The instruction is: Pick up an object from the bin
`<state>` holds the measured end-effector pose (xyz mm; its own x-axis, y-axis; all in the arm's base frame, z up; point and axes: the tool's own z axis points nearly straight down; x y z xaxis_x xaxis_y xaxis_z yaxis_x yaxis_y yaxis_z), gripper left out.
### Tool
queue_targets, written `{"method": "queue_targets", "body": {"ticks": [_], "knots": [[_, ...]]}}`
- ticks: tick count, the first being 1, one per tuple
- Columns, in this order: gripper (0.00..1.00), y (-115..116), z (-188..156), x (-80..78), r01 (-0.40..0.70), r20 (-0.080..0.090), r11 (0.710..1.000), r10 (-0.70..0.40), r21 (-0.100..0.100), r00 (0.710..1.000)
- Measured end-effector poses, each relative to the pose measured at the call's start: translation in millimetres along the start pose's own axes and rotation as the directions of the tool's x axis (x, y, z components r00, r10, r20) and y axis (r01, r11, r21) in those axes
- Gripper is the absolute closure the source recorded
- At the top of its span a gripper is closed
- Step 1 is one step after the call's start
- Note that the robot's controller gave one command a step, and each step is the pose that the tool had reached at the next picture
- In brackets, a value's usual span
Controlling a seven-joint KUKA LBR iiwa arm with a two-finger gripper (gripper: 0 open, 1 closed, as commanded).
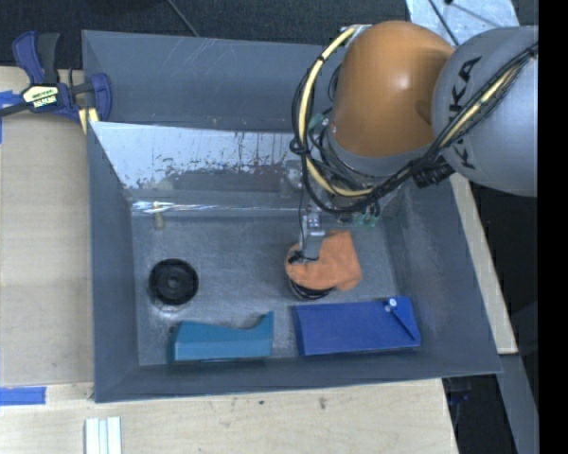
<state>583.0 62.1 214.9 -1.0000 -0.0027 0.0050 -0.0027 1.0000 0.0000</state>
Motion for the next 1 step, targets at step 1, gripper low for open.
{"method": "queue_targets", "body": {"ticks": [1], "knots": [[0.00,-0.1,-4.8,-1.5,-0.001,0.008,1.000,0.001,-0.001,1.000]]}}
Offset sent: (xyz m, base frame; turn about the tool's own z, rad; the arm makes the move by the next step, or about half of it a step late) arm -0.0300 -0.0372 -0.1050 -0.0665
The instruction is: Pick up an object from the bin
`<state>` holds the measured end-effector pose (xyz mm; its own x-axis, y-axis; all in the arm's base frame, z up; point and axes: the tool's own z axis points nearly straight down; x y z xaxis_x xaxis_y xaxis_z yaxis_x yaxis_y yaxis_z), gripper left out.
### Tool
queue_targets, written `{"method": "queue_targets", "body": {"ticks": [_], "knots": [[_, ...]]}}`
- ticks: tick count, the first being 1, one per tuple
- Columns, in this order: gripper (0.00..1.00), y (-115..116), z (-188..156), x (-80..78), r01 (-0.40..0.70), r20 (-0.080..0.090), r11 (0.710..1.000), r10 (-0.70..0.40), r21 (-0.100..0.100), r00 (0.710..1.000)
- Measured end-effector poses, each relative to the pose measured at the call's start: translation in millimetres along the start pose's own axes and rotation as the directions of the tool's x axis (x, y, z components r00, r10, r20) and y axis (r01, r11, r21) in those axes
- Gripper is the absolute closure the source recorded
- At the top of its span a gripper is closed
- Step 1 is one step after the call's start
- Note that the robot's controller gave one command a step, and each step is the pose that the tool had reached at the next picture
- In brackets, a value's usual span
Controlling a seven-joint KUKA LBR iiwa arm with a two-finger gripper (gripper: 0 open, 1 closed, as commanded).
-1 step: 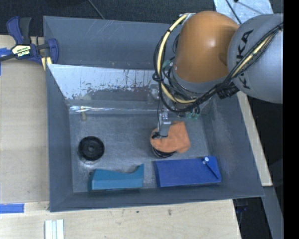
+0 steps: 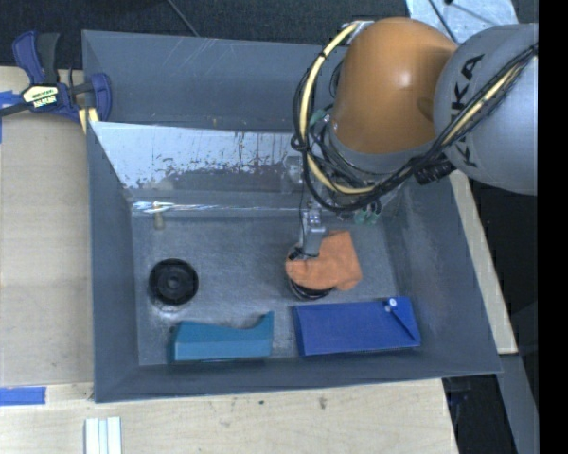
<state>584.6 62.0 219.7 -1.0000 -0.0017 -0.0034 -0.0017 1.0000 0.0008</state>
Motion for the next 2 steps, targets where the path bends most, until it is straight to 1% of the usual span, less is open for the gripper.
{"method": "queue_targets", "body": {"ticks": [1,2], "knots": [[0.00,-17.0,49.8,13.6,0.033,0.006,0.999,-0.033,0.000,0.999],[0.00,-52.7,95.0,22.3,-0.011,0.000,1.000,0.011,0.000,1.000]]}}
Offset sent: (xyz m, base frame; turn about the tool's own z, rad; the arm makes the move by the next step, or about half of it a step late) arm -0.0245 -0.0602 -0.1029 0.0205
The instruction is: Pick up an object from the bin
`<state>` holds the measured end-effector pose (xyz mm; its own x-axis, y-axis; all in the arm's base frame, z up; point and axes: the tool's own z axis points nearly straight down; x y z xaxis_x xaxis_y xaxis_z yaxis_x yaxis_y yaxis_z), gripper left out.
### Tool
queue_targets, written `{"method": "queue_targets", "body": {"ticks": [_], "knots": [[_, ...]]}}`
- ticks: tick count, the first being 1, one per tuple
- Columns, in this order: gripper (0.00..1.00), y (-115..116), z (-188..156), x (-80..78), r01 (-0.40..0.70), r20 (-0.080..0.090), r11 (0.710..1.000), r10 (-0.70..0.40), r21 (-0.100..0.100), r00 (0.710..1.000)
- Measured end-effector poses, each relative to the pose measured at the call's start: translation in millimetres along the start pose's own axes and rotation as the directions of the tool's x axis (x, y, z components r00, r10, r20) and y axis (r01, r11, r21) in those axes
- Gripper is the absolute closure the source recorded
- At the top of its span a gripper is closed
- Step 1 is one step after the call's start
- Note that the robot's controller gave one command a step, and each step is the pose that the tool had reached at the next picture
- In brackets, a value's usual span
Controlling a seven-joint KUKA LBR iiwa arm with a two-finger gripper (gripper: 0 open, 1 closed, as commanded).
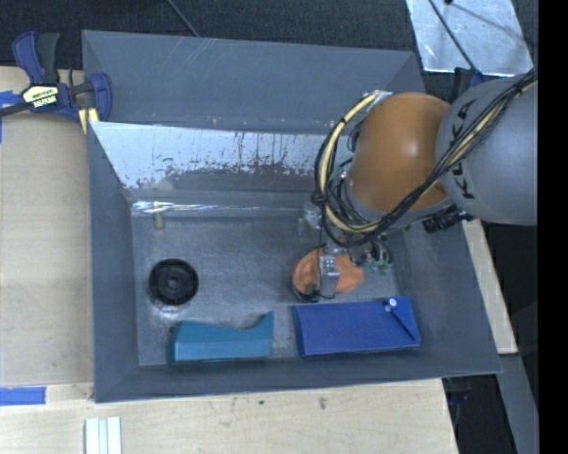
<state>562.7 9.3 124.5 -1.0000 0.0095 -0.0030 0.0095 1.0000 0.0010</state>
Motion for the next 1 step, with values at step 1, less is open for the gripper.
{"method": "queue_targets", "body": {"ticks": [1], "knots": [[1.00,-5.2,21.9,-12.6,-0.029,0.000,1.000,0.029,0.001,1.000]]}}
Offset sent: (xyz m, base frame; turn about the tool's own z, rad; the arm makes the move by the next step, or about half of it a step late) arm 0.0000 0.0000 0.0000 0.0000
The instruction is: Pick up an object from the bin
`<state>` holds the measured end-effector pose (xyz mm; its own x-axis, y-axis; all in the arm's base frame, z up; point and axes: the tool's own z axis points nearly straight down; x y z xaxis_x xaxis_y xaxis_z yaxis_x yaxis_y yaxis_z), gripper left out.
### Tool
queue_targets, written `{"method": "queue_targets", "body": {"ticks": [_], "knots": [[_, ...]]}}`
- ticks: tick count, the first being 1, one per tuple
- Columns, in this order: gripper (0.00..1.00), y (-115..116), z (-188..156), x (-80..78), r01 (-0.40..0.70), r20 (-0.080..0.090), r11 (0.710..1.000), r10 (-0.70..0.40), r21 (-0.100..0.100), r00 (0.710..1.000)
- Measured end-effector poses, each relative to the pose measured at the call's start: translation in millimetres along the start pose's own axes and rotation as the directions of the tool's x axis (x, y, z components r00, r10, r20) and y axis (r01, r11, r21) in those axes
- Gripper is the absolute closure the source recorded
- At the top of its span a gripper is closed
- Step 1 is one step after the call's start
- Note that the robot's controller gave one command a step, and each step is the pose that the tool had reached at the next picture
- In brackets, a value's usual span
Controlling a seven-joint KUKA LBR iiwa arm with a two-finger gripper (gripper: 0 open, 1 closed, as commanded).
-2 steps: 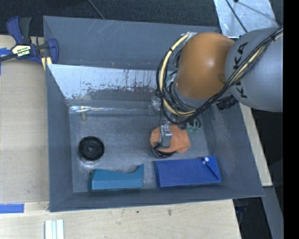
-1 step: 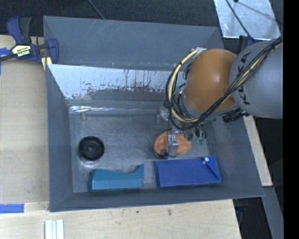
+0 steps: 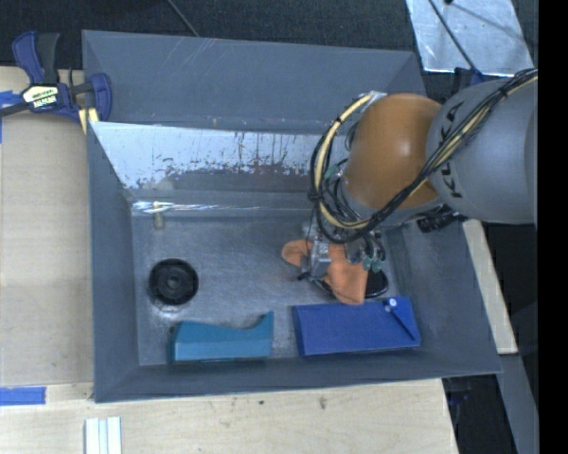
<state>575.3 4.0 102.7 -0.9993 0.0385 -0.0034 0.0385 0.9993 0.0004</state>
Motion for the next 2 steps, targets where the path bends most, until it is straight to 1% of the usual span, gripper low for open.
{"method": "queue_targets", "body": {"ticks": [1,2], "knots": [[1.00,0.0,0.0,0.0,0.000,0.000,1.000,0.000,0.000,1.000],[1.00,-2.8,-176.8,7.2,0.040,0.007,0.999,-0.040,0.000,0.999]]}}
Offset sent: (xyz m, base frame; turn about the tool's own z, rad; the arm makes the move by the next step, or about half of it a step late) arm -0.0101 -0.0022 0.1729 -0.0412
